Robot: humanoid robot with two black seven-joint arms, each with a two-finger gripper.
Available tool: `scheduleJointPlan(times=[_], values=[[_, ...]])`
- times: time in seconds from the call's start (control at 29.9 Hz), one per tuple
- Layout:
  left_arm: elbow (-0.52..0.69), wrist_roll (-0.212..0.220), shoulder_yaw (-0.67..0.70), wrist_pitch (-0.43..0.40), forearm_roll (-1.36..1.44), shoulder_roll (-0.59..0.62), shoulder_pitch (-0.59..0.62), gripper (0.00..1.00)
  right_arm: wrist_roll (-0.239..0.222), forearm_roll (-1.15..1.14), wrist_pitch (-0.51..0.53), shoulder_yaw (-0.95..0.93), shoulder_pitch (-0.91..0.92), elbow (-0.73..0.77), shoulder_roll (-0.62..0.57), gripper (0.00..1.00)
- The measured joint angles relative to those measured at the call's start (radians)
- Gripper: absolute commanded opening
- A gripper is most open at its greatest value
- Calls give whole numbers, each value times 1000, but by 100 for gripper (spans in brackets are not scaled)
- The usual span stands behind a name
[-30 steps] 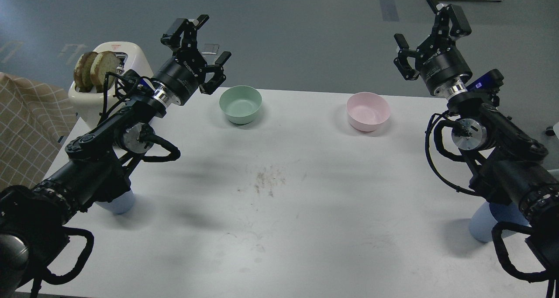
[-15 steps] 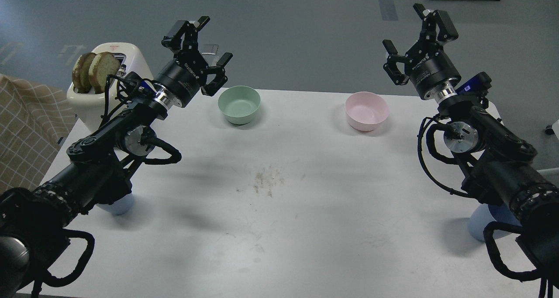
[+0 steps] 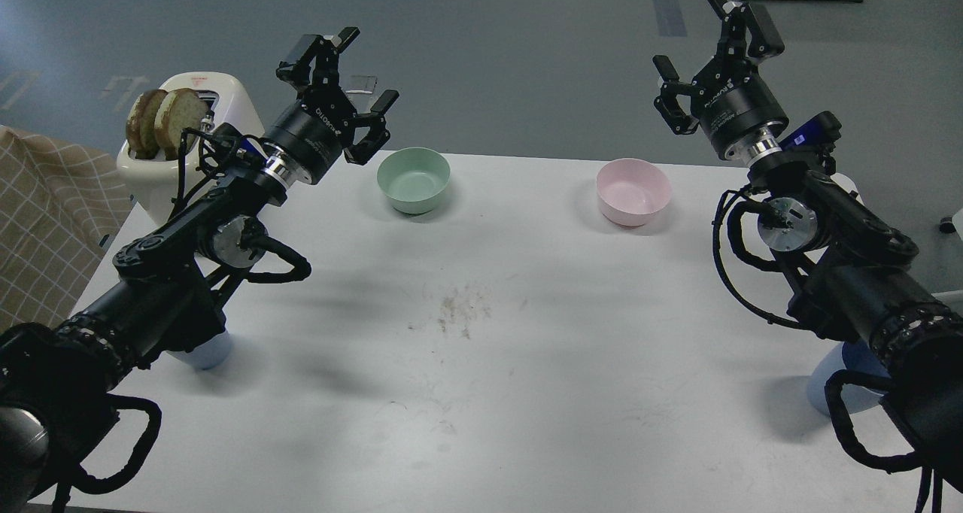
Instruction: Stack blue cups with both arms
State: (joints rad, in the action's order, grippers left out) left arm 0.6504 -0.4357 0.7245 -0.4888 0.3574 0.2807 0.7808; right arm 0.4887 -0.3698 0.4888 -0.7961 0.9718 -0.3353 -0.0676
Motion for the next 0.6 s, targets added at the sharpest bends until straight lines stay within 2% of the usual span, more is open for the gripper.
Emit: scheduleJointPlan(times=[0.6], values=[[1, 0, -8, 0, 2, -28, 1, 98, 0, -1, 0, 0, 7, 4, -4, 100]])
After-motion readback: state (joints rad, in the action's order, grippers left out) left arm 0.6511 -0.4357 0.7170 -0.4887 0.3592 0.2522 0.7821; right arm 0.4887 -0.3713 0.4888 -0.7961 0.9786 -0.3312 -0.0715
